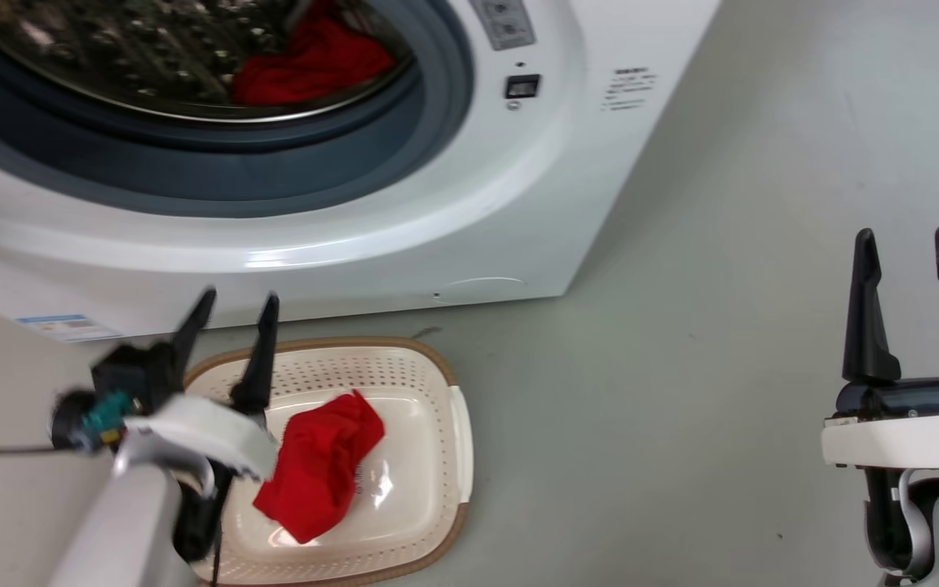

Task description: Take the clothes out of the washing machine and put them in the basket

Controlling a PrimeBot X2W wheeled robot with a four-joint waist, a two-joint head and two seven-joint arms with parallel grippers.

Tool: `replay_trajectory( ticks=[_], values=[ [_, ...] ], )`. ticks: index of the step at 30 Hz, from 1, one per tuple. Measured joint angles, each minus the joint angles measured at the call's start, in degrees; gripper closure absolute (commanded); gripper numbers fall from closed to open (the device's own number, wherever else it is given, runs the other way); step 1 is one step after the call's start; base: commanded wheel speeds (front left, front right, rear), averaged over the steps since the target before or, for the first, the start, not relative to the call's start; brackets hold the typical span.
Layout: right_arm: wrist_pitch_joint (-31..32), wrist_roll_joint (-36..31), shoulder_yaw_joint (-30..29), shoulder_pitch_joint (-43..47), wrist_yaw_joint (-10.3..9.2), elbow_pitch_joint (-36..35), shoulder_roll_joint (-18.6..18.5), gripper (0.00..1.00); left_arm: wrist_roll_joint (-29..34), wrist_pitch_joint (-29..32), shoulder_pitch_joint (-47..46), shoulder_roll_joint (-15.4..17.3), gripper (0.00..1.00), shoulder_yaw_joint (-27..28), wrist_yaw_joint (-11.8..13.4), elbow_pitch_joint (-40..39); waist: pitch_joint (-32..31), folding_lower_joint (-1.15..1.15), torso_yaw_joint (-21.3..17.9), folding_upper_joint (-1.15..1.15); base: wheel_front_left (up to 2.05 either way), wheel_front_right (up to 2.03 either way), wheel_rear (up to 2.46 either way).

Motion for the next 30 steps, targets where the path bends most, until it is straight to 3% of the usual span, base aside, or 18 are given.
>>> replay_trajectory(
  ticks=[4,10,22,26,30],
  values=[
    [0.0,1.16,1.44,-0.24,0.0,-0.04,-0.03,0.0,0.08,2.09,-5.02,3.16,0.0,-0.79,-0.16,-0.99,1.35,0.0,-2.33,0.0,0.0,0.0,0.0],
    [0.0,4.01,3.7,-1.71,0.0,-0.89,-0.03,0.0,-0.87,11.51,-15.79,8.39,0.0,-1.13,-0.23,-1.47,5.35,0.01,-5.98,0.0,0.0,0.0,0.0],
    [0.0,9.67,5.05,-4.83,0.0,-1.49,-0.09,0.0,-1.62,38.1,-48.57,17.22,0.0,-4.61,-0.24,8.06,17.5,0.01,-12.18,0.0,0.0,0.0,0.0],
    [0.0,11.66,8.22,-6.46,0.0,-1.43,0.0,0.0,-3.31,47.32,-58.57,20.52,0.0,-5.26,-0.24,12.51,20.47,0.02,-15.1,0.0,0.0,0.0,0.0],
    [0.0,13.41,9.45,-6.65,0.0,-2.3,-0.09,0.0,-2.58,54.43,-67.93,21.64,0.0,-6.04,-0.14,16.0,22.85,0.02,-17.93,0.0,0.0,0.0,0.0]
  ],
)
